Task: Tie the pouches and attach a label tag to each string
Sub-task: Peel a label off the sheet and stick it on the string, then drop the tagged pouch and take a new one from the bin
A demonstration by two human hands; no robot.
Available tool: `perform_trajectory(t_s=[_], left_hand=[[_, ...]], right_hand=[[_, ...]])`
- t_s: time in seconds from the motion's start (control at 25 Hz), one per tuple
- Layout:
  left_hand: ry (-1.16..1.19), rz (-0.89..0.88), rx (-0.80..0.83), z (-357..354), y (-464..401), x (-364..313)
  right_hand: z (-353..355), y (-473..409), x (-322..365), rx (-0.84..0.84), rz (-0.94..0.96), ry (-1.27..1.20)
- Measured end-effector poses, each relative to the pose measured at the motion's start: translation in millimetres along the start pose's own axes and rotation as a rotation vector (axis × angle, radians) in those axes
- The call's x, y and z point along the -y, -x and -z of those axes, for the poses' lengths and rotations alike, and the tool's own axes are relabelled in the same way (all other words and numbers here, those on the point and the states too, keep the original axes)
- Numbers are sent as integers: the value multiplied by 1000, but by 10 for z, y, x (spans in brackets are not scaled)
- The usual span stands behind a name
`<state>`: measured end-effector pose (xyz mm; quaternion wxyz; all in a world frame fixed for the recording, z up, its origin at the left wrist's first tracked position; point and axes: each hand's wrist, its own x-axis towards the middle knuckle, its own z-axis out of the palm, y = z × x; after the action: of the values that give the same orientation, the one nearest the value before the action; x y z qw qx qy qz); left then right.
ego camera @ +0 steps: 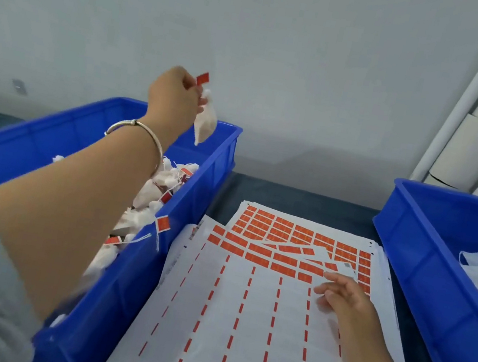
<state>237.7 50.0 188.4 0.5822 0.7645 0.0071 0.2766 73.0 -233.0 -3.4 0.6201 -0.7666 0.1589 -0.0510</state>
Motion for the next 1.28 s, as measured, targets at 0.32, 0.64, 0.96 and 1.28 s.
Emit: perform_trajectory(t_s=[0.32, 0.64, 0.96, 1.28], left_hand=[[-1074, 6, 424, 97, -148, 806], [-969, -75, 403, 70, 100, 509], [-933, -138, 837, -703, 1298, 130], [-726, -109, 946, -854, 2475, 846]], right_hand=[[-12, -55, -15, 31, -25, 5], [-75, -32, -7, 21, -4, 203], [149, 70, 642, 62, 236, 653], [1732, -118, 937, -317, 41, 936]])
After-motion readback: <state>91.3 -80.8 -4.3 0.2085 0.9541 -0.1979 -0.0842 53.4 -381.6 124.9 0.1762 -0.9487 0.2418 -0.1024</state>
